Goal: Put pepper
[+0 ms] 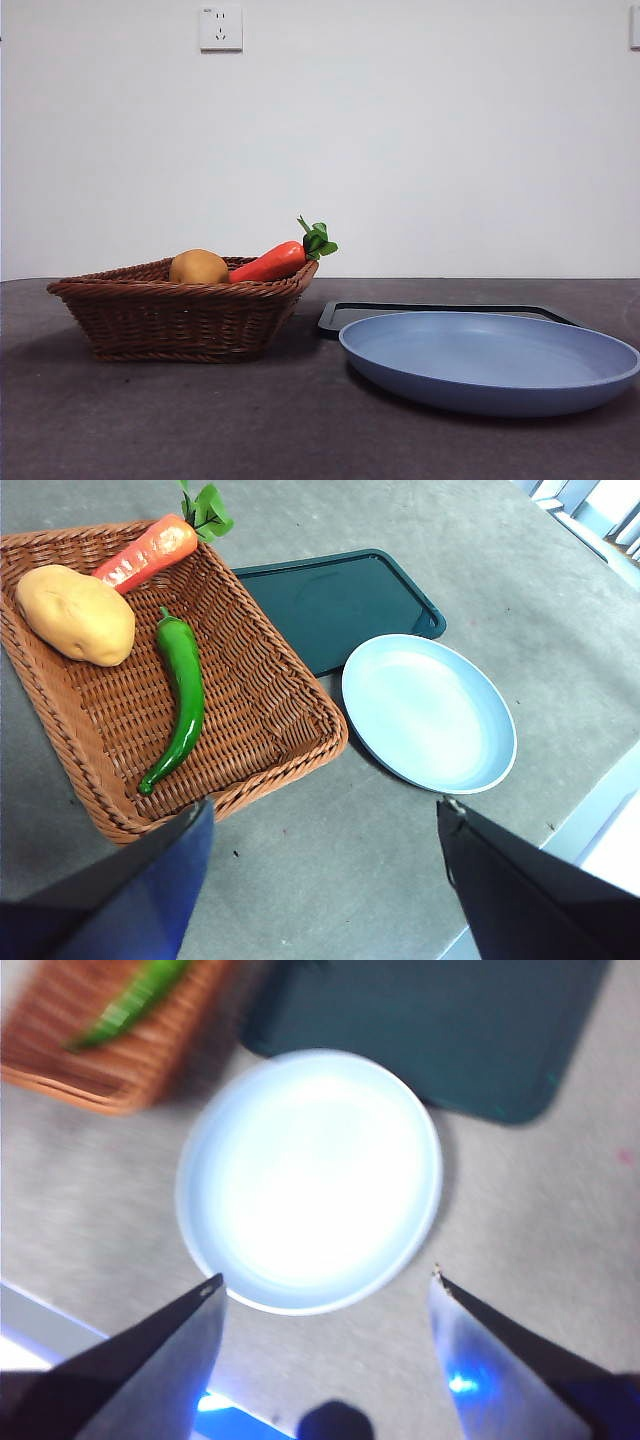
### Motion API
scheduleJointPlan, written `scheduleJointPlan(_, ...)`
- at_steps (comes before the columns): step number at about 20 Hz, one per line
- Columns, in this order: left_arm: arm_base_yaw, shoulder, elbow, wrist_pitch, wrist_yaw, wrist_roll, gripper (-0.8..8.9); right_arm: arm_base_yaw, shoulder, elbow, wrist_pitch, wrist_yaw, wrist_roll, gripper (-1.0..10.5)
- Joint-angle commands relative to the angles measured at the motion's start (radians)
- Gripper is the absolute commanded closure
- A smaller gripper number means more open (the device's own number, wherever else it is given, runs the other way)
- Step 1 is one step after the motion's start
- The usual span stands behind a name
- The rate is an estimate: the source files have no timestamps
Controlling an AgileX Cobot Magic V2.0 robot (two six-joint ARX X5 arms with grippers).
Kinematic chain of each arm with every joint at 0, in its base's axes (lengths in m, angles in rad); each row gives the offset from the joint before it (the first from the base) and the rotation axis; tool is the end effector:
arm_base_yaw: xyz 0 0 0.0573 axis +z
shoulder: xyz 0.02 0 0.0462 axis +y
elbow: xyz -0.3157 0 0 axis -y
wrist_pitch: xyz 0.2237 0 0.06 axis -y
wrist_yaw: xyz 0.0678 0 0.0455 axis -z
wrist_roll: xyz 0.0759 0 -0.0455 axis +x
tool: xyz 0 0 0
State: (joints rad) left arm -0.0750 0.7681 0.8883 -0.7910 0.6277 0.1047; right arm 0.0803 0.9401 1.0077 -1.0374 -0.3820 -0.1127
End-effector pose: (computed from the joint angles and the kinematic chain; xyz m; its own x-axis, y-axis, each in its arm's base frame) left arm 0.1054 -0.0526 0.3289 0.5882 -0.6331 -0.5031 0.5813 0.7635 -0.2812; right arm 0.1284 0.0387 0.3194 0.4931 0.4137 -0.7653 -0.3752 0.8948 0.2419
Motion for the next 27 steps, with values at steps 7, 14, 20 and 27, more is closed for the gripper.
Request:
scheduleJointPlan(7, -0.003, 0.003, 0.017, 0.012, 0.006, 0.0, 4.24, 0.005, 0.369, 0.017, 0.129, 0.019, 0.011, 6.0)
scheduleJointPlan(14, -0.003, 0.003, 0.017, 0.012, 0.005, 0.0, 4.24, 0.027, 0.622, 0.017, 0.248, 0.023, 0.018, 6.0)
scheduleJointPlan(20, -0.003, 0.003, 0.017, 0.012, 0.004, 0.0, 4.24, 0.041, 0.712, 0.017, 0.302, 0.044, 0.018, 6.4)
scheduleJointPlan(27, -0.003, 0.003, 0.017, 0.012, 0.002, 0.0, 4.24, 0.051, 0.765, 0.017, 0.319, 0.05, 0.015, 7.4)
